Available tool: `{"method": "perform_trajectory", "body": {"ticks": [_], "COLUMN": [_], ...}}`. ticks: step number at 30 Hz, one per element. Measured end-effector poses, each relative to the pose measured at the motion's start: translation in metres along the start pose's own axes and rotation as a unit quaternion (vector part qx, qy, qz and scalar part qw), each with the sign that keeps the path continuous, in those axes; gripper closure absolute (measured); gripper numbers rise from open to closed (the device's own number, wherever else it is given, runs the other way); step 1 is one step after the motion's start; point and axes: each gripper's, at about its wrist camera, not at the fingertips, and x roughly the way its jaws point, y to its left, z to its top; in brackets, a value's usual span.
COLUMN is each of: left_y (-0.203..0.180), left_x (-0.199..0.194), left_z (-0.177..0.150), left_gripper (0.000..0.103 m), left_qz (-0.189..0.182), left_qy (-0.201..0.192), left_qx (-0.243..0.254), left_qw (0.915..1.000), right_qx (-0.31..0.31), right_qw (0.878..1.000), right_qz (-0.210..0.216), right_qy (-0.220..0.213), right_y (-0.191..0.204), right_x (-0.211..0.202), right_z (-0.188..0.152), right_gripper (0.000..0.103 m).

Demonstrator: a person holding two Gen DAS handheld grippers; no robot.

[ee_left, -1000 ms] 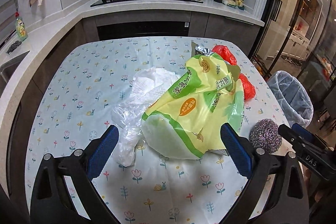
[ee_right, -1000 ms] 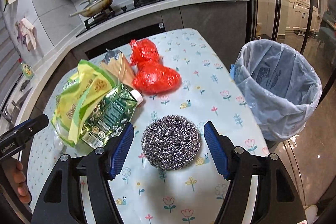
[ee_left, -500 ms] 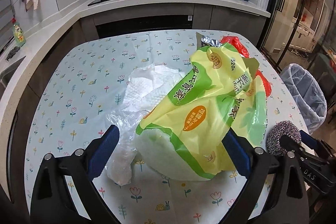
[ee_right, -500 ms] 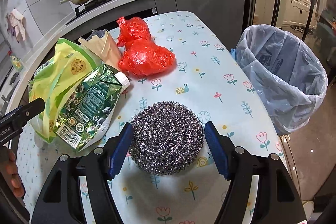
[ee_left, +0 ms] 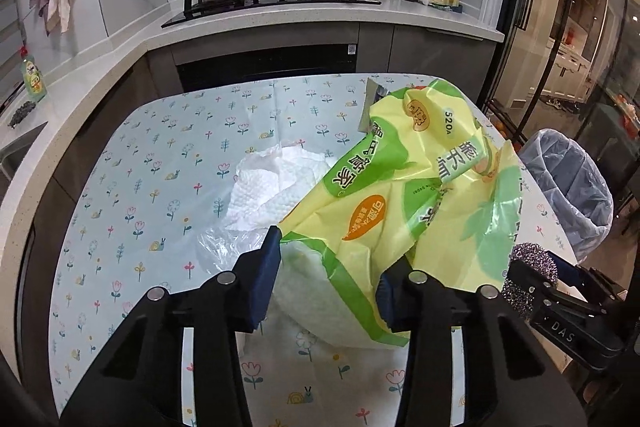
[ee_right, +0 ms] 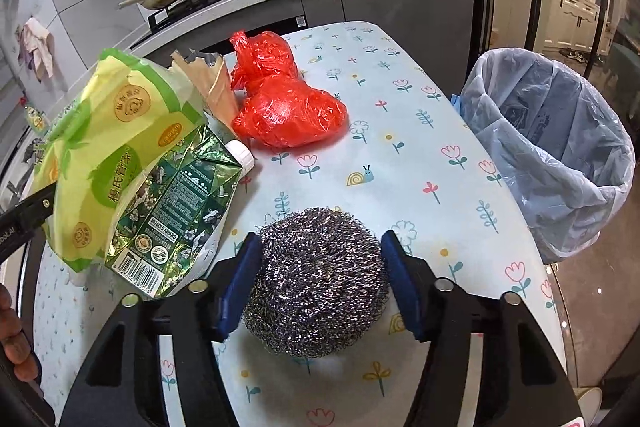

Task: Collect trash
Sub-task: 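Grasp the yellow-green tissue pack with the left gripper while the right grasps the steel scrubber, then carry the tissue pack and scrubber to the bin and open both grippers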

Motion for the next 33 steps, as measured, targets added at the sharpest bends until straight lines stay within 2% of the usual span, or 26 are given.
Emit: {"method": "perform_trajectory", "body": {"ticks": [5,6,7,9,11,14,16,18,24,26,27,33], "left_y": [-0.004,-0.006,-0.008,-0.012,-0.016,-0.021,-0.023,-0.025,-0.031,-0.033,-0.034,-0.049], "left_x": [-0.017,-0.021,-0.025,-0.031,-0.036,-0.041,-0.042,-0.042,-0.04,-0.039,-0.039,-0.032], "left_z": [0.013,0.016,0.019,0.023,0.026,0.027,0.027,0.027,0.023,0.023,0.023,0.029], "left_gripper": [0.067,0.067,0.067,0.068,0.068,0.068,0.068,0.068,0.068,0.068,0.068,0.068], "left_qz": [-0.003,-0.004,-0.006,-0.009,-0.012,-0.013,-0.016,-0.017,-0.018,-0.017,-0.017,-0.016], "left_qy": [-0.018,-0.023,-0.027,-0.035,-0.04,-0.043,-0.041,-0.04,-0.032,-0.031,-0.031,-0.031], "left_qx": [-0.007,-0.007,-0.007,-0.006,-0.006,-0.005,-0.005,-0.004,0.001,0.002,0.003,0.016], "left_qw": [0.9998,0.9997,0.9996,0.9993,0.9991,0.999,0.999,0.9991,0.9993,0.9994,0.9994,0.9993], "right_qx": [0.002,0.002,0.002,0.001,0.0,0.012,0.015,0.013,0.039,0.043,0.042,0.03], "right_qw": [1.0,1.0,1.0,1.0,1.0,0.999,0.999,0.999,0.997,0.994,0.993,0.996], "right_qz": [0.013,0.015,0.02,0.021,0.027,0.035,0.036,0.031,0.066,0.091,0.1,0.087], "right_qy": [-0.009,-0.011,-0.012,-0.01,-0.003,0.0,0.007,0.011,0.024,0.037,0.039,0.013], "right_y": [-0.004,-0.005,-0.006,-0.008,-0.01,-0.014,-0.015,-0.014,-0.021,-0.02,-0.019,-0.019], "right_x": [-0.01,-0.013,-0.016,-0.017,-0.016,-0.02,-0.019,-0.016,-0.005,-0.003,-0.003,-0.023], "right_z": [0.0,0.001,0.002,0.002,0.0,-0.005,-0.01,-0.015,-0.018,-0.018,-0.018,-0.015], "right_gripper": [0.056,0.059,0.069,0.069,0.068,0.06,0.045,0.039,0.039,0.044,0.052,0.063]}}
